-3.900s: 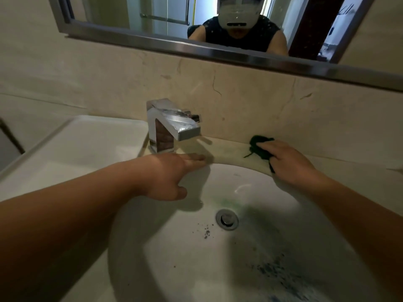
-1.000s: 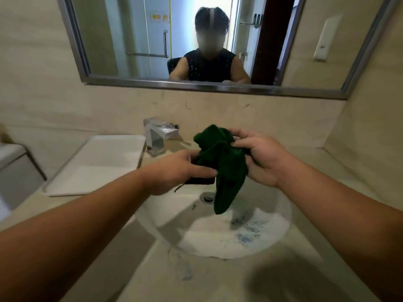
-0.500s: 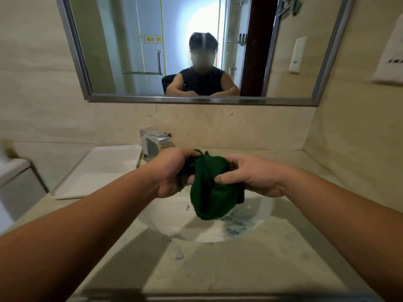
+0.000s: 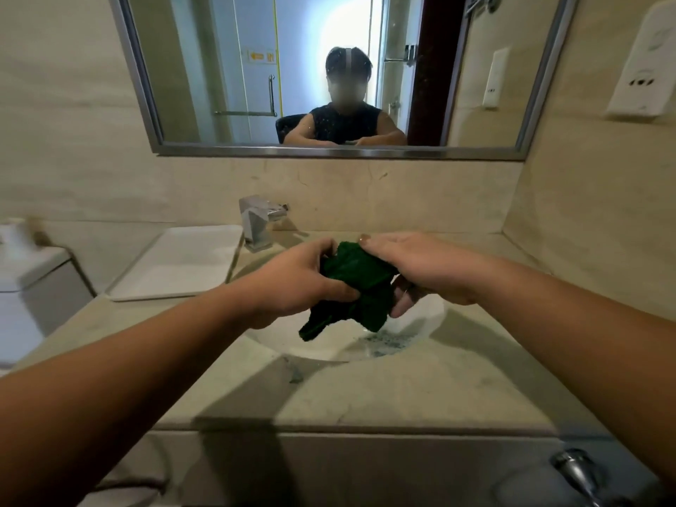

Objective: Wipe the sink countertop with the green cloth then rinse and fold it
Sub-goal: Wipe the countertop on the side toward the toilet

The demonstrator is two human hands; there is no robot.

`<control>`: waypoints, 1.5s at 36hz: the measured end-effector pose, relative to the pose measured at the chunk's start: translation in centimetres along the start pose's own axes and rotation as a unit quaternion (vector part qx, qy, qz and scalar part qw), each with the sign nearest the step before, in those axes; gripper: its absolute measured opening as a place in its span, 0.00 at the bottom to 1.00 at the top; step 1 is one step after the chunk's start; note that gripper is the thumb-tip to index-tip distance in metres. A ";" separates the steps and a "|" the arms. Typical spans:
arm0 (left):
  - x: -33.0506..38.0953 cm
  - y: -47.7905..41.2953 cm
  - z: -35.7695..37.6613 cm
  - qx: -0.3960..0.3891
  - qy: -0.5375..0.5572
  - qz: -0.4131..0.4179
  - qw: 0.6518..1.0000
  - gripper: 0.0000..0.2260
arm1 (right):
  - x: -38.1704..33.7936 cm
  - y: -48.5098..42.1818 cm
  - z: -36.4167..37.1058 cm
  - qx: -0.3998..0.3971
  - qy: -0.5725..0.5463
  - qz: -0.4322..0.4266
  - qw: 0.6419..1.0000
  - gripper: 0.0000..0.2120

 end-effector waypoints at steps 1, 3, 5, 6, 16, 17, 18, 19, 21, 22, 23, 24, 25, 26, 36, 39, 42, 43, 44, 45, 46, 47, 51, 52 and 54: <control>-0.1 0.6 0.1 0.010 -0.016 0.009 1.000 0.20 | 0.3 0.3 -0.3 -0.004 0.003 0.005 1.000 0.22; -0.2 1.8 0.6 0.036 -0.065 0.030 0.997 0.19 | 1.3 1.1 -1.1 0.008 0.010 0.018 1.000 0.25; -0.4 3.0 1.8 0.054 -0.139 0.050 0.988 0.25 | 2.8 2.1 -2.0 0.029 0.053 0.035 0.998 0.25; -0.6 3.5 2.6 0.053 -0.173 0.065 0.981 0.30 | 3.7 2.7 -2.3 0.037 0.083 0.047 0.995 0.25; -3.7 3.2 15.4 -0.188 -0.445 0.198 0.853 0.36 | 13.0 7.4 -5.1 0.098 0.400 0.118 0.903 0.20; -3.7 2.6 15.9 -0.186 -0.441 0.205 0.854 0.33 | 13.8 7.7 -5.3 0.094 0.405 0.111 0.903 0.19; -3.6 1.8 16.2 -0.180 -0.438 0.214 0.854 0.30 | 14.5 7.9 -5.3 0.090 0.408 0.098 0.903 0.18; -3.5 0.9 16.4 -0.177 -0.439 0.225 0.852 0.28 | 15.3 8.1 -5.4 0.089 0.407 0.082 0.905 0.18; -3.5 -1.1 16.3 -0.180 -0.447 0.231 0.845 0.24 | 16.5 8.3 -5.3 0.093 0.396 0.051 0.912 0.17; -3.7 -2.4 16.0 -0.180 -0.451 0.224 0.845 0.23 | 17.0 8.3 -5.3 0.093 0.392 0.043 0.914 0.17; -4.1 -3.8 15.7 -0.177 -0.451 0.207 0.850 0.22 | 17.3 8.3 -5.3 0.094 0.389 0.042 0.915 0.17; -4.4 -5.2 15.4 -0.170 -0.448 0.178 0.860 0.22 | 17.7 8.2 -5.3 0.097 0.386 0.043 0.916 0.18; -4.6 -6.7 14.8 -0.158 -0.441 0.137 0.873 0.21 | 17.9 8.3 -5.4 0.102 0.384 0.044 0.917 0.18; -4.7 -8.0 14.1 -0.144 -0.435 0.091 0.884 0.21 | 18.0 8.3 -5.5 0.107 0.382 0.046 0.917 0.18; -2.9 -5.3 18.5 -0.160 -0.404 0.319 0.842 0.20 | 19.5 8.0 -7.1 0.117 0.344 0.042 0.931 0.17; -2.8 -6.1 19.6 -0.165 -0.422 0.313 0.834 0.20 | 19.3 8.1 -7.6 0.135 0.327 0.039 0.935 0.16; -2.4 -10.0 18.0 -0.157 -0.439 0.198 0.863 0.21 | 19.1 8.1 -7.6 0.140 0.325 0.045 0.934 0.16; -2.4 -11.2 17.3 -0.161 -0.448 0.159 0.865 0.20 | 18.9 8.3 -7.5 0.138 0.328 0.049 0.933 0.16; -2.2 -12.1 16.6 -0.162 -0.456 0.131 0.865 0.20 | 18.7 8.3 -7.3 0.134 0.332 0.055 0.932 0.17; -2.1 -12.7 15.9 -0.155 -0.459 0.114 0.868 0.19 | 18.4 8.5 -7.1 0.132 0.334 0.061 0.931 0.17; -2.0 -12.8 15.2 -0.138 -0.458 0.103 0.872 0.19 | 18.1 8.6 -7.0 0.132 0.335 0.065 0.931 0.17; -1.8 -12.6 14.3 -0.113 -0.451 0.099 0.880 0.18 | 17.7 8.8 -6.8 0.133 0.338 0.065 0.930 0.18; -0.9 -8.4 9.5 -0.009 -0.397 0.149 0.906 0.17 | 16.2 8.6 -5.3 0.115 0.357 0.042 0.926 0.19; -0.8 -6.7 8.1 0.006 -0.394 0.164 0.904 0.19 | 15.8 8.3 -4.8 0.105 0.364 0.033 0.925 0.19; -0.7 -2.6 5.3 0.016 -0.400 0.178 0.899 0.26 | 14.8 7.6 -3.6 0.084 0.375 0.020 0.923 0.20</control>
Point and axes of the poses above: each hand's wrist, its own y-axis away from the middle knuckle, its own z-axis out of the palm, x = y × z, the point moved 1 cm from there along -y, towards the middle knuckle, and after that the axes turned 7 degrees about -x, right-handed, at the moved point
